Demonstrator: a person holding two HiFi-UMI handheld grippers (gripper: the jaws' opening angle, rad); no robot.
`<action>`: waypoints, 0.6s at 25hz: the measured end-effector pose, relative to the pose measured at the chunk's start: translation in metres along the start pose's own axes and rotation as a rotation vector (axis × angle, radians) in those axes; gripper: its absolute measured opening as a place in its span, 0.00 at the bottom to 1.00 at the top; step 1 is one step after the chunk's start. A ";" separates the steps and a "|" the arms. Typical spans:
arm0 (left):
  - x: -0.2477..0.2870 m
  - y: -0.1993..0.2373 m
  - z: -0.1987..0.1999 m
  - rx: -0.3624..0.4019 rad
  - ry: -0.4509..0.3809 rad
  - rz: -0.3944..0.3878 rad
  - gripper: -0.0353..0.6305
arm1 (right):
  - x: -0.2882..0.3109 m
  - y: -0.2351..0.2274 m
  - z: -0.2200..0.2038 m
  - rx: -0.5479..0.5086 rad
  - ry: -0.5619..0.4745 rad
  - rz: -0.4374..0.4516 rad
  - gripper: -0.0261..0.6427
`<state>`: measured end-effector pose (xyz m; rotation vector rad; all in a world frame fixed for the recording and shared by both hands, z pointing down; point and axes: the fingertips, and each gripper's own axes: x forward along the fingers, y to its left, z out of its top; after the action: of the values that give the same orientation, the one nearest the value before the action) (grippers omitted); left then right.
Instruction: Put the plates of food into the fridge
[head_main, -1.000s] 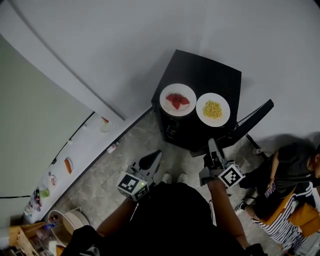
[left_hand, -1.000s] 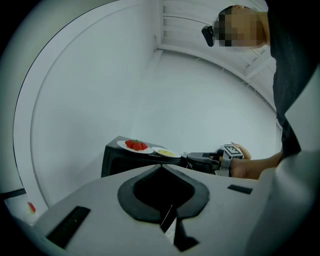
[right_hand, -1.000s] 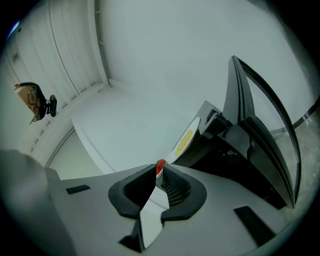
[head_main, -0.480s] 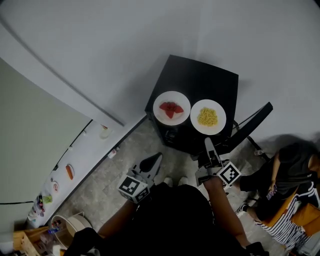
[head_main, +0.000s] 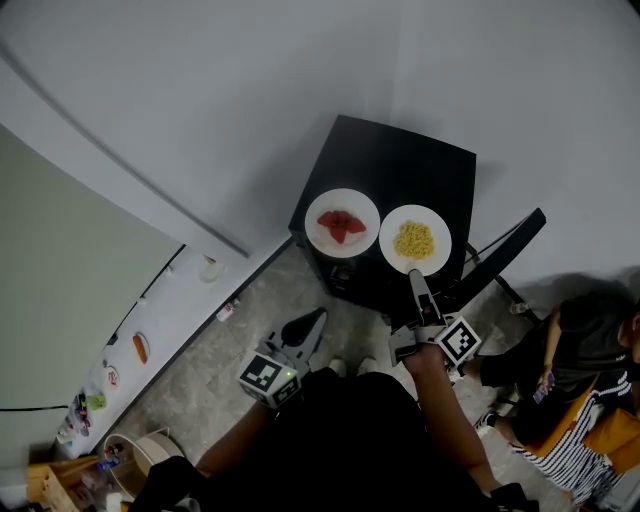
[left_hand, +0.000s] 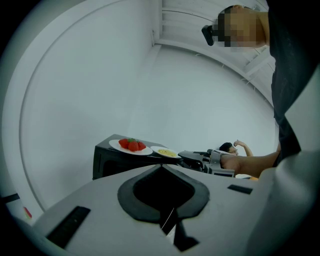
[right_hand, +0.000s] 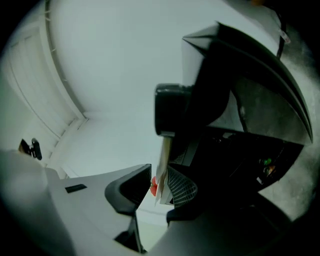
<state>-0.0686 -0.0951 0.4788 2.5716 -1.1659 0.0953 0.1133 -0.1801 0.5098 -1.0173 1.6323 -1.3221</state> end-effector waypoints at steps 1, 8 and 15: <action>-0.001 0.001 0.000 0.000 -0.002 0.003 0.09 | 0.001 -0.002 -0.001 0.036 -0.005 -0.002 0.19; -0.007 0.001 -0.001 -0.004 -0.010 0.017 0.09 | 0.004 -0.007 0.002 0.085 -0.035 -0.018 0.19; -0.008 0.001 0.002 0.000 -0.014 0.013 0.09 | 0.008 -0.004 0.003 0.167 -0.049 -0.012 0.12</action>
<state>-0.0749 -0.0904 0.4755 2.5690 -1.1876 0.0803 0.1134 -0.1890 0.5130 -0.9521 1.4557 -1.4053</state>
